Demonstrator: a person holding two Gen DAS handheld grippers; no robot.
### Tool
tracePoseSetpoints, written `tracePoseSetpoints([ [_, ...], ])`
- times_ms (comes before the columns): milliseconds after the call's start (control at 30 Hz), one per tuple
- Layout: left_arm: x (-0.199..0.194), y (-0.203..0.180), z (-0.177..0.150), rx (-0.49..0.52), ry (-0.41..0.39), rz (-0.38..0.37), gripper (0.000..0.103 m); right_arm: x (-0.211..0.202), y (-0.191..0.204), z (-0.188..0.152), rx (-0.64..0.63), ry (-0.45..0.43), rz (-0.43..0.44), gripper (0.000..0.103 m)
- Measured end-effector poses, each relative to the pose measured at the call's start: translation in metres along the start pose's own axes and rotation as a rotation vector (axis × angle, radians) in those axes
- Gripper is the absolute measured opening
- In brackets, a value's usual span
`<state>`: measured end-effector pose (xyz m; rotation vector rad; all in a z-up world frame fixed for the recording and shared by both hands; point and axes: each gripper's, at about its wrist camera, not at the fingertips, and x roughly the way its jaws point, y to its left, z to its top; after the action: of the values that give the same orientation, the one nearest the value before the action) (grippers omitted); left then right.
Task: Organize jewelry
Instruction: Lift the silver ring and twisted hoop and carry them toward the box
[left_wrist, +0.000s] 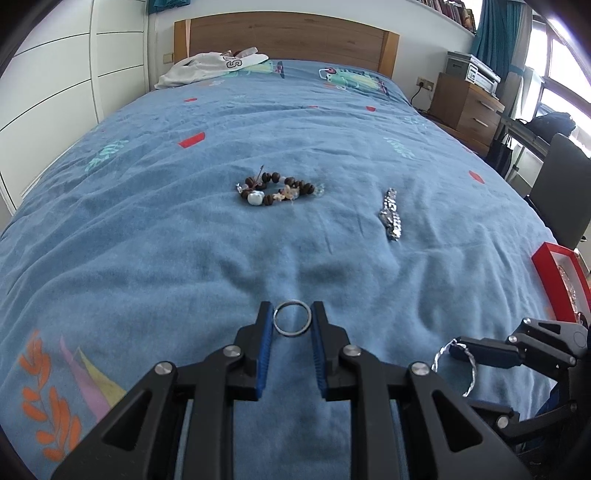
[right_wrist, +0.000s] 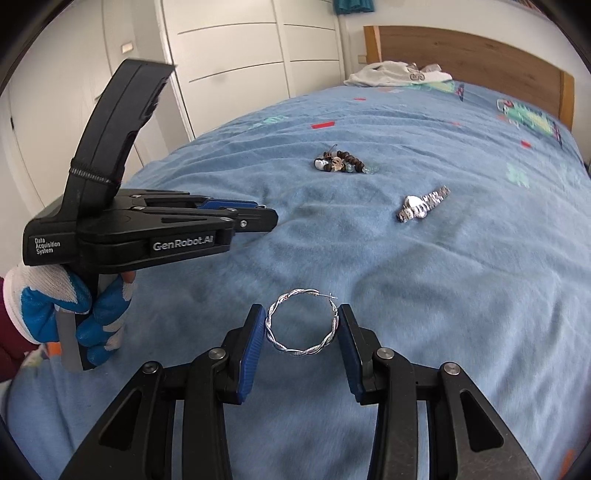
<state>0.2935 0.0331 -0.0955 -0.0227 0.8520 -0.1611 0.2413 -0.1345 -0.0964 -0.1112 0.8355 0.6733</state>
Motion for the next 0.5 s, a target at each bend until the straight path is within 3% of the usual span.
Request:
tracePoseSetpoints([
  [500, -0.068, -0.023, -0.003, 0.025, -0.031, -0.022, 0.019, -0.064, 0.020, -0.013, 0.051, -0.002, -0.057, 0.040],
])
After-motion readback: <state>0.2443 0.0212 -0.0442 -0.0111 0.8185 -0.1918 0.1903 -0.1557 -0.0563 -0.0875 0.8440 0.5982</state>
